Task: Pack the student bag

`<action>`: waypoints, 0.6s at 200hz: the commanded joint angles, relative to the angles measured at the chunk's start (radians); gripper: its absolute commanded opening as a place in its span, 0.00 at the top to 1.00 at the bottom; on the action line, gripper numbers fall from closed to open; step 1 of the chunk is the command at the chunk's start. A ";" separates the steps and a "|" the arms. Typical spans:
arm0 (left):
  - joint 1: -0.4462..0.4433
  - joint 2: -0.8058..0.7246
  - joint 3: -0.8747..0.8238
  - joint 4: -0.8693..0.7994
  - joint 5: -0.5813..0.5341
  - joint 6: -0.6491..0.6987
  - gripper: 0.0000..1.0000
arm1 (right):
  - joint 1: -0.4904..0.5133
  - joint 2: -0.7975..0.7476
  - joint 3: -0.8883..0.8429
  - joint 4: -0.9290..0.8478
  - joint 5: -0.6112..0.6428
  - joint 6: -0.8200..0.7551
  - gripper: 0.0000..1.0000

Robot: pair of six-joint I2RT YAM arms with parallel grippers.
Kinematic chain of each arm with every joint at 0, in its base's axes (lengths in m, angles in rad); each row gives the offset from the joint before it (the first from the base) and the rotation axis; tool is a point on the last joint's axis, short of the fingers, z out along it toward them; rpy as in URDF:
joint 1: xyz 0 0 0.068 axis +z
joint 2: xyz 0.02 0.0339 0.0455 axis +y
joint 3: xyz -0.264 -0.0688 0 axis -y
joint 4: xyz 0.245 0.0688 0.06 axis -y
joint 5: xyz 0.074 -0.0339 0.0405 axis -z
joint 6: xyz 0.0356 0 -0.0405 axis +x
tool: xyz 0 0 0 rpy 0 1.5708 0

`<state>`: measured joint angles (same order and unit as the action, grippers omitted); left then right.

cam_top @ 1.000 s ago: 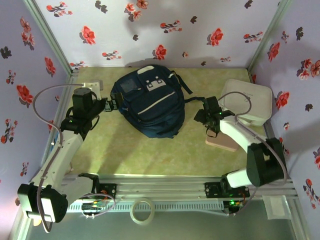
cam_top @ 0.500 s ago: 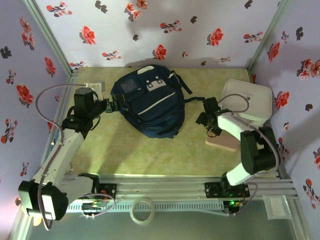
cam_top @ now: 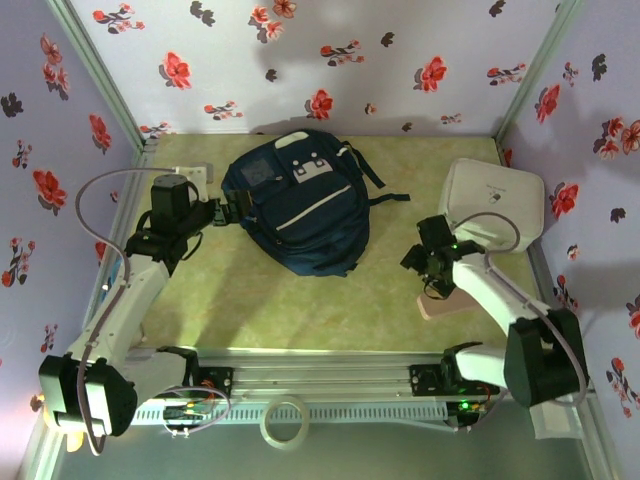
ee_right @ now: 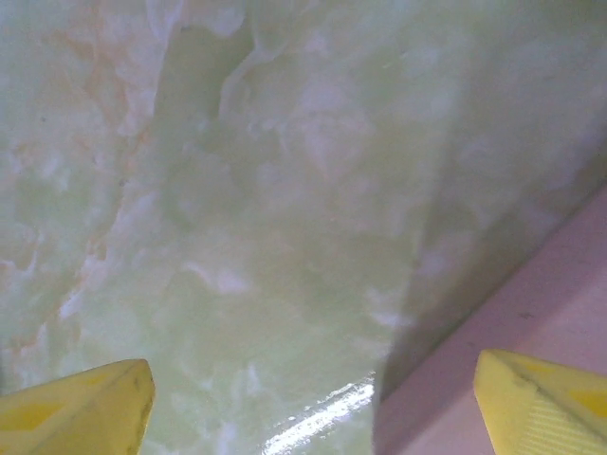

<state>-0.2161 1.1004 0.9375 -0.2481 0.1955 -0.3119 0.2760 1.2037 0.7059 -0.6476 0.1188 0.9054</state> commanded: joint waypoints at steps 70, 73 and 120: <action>-0.005 0.016 -0.003 -0.001 0.019 0.010 0.00 | -0.042 -0.126 -0.099 -0.150 0.242 0.284 0.01; -0.006 0.016 -0.003 -0.002 0.019 0.011 0.00 | -0.044 -0.122 -0.101 -0.146 0.241 0.286 0.01; -0.006 0.032 0.005 -0.013 0.022 0.014 0.00 | -0.094 -0.060 -0.131 -0.065 0.163 0.313 0.01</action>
<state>-0.2161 1.1267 0.9375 -0.2489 0.1963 -0.3119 0.2058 1.1160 0.5976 -0.7513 0.3027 1.1648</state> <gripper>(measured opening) 0.997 0.991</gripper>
